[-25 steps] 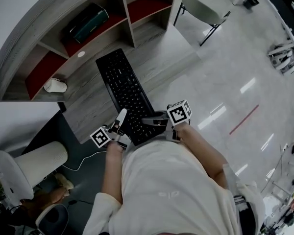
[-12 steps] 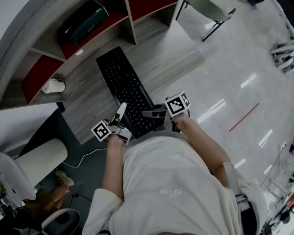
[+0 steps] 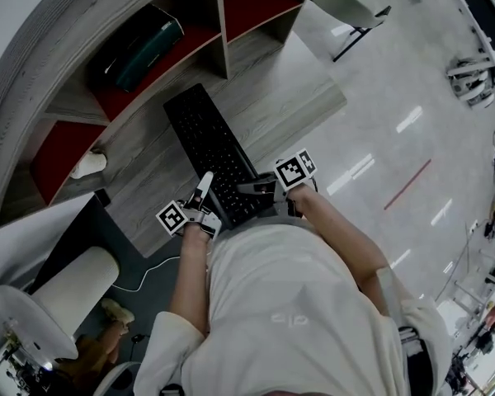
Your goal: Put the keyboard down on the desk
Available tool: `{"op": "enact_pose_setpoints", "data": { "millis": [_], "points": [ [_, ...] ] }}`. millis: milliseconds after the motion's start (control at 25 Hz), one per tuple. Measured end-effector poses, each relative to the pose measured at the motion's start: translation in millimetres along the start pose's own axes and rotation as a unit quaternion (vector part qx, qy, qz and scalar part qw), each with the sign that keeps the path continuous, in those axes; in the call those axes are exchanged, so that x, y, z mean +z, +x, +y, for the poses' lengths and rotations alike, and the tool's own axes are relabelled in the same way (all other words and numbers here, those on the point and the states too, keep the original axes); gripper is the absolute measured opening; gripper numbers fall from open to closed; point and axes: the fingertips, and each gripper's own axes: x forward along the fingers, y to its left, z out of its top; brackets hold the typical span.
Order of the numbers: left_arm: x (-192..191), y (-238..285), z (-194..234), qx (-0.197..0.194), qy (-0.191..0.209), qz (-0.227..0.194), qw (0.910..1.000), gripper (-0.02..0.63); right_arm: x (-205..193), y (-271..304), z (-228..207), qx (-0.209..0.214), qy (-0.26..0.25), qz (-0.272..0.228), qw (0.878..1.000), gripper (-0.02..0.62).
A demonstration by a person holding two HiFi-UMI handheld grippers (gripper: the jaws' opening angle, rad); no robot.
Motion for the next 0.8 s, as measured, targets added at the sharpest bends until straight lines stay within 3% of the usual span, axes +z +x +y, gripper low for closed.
{"op": "enact_pose_setpoints", "data": {
  "millis": [680, 800],
  "points": [
    [35.2, 13.5, 34.2, 0.018, -0.048, 0.013, 0.9986, 0.118, 30.4, 26.3, -26.4, -0.023, 0.052, -0.01, 0.998, 0.143],
    [31.3, 14.0, 26.4, 0.017, -0.074, 0.004, 0.9971, 0.11, 29.4, 21.0, -20.8, -0.029, 0.054, -0.016, 0.998, 0.143]
  ]
}}
